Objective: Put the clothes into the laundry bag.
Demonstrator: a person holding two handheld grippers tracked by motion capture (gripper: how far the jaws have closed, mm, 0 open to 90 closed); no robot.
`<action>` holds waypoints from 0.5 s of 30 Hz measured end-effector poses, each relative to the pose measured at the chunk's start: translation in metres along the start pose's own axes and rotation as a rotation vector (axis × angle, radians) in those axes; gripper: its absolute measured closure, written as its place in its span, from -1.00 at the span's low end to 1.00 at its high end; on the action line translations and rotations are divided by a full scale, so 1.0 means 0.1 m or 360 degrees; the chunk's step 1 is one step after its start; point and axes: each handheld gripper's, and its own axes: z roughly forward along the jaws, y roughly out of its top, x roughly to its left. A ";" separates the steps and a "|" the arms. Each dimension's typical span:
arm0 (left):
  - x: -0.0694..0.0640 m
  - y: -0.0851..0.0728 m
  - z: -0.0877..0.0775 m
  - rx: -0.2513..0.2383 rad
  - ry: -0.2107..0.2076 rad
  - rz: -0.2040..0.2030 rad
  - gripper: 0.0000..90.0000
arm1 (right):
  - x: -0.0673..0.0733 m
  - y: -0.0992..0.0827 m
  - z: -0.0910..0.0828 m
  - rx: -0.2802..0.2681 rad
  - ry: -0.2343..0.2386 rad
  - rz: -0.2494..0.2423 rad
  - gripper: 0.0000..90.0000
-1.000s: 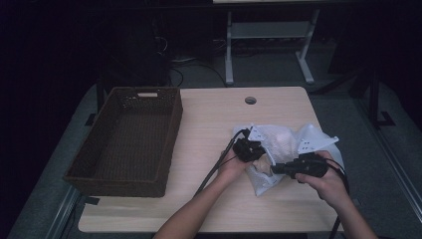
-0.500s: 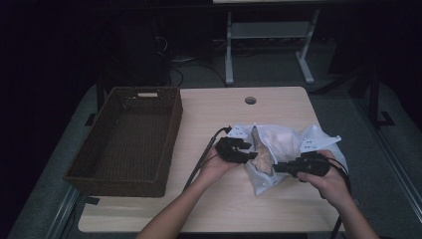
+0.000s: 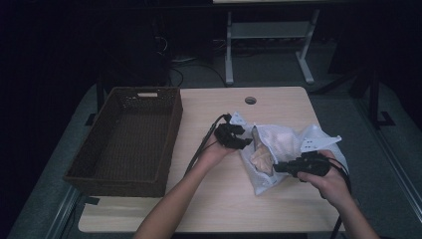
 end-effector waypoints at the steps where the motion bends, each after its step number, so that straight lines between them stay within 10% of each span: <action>1: 0.03 0.03 0.04 0.0022 0.0011 0.0013 0.03 | 0.00 0.00 0.00 0.0000 0.0001 -0.0001 0.98; 8: 0.19 0.13 0.30 0.0137 0.0014 0.0075 -0.02 | -0.01 0.00 0.00 -0.0001 0.0004 -0.0002 0.98; 11: 0.21 0.13 0.38 0.0195 -0.0011 0.0098 0.68 | -0.01 0.00 0.00 -0.0001 0.0001 -0.0002 0.98; 15: 0.25 0.06 0.34 0.0235 -0.0017 0.0040 0.95 | -0.05 -0.02 -0.03 -0.0003 -0.0023 0.0006 0.98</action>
